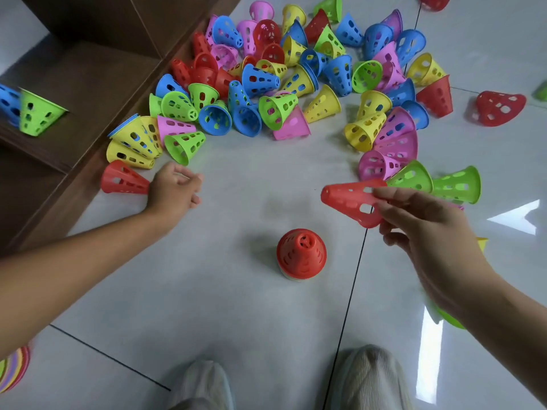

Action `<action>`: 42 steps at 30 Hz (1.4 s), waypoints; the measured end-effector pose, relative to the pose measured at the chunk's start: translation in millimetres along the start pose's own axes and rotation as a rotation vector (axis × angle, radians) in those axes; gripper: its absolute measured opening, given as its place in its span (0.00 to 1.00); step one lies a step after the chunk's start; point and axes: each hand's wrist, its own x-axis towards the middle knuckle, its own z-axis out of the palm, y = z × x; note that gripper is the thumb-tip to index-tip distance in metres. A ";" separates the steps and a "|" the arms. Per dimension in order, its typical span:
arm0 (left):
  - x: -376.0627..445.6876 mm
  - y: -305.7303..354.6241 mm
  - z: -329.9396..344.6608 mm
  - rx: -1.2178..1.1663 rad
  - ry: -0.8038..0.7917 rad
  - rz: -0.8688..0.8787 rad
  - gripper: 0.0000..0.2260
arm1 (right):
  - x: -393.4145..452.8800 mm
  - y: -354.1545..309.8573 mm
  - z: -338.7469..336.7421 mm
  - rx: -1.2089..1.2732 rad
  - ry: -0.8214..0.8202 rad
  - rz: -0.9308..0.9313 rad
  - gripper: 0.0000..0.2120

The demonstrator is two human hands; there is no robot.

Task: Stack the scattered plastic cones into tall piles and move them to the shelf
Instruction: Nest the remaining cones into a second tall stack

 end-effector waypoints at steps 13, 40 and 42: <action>49.1 4.2 4.0 0.220 0.122 0.063 0.12 | -36.7 -31.1 37.3 0.331 -0.144 0.166 0.06; 65.1 39.6 33.4 -0.266 0.080 -0.295 0.14 | -50.5 12.7 48.2 0.199 -0.095 0.373 0.05; 65.0 43.5 35.8 -0.319 0.066 -0.337 0.10 | -49.9 15.4 47.5 0.185 -0.095 0.378 0.05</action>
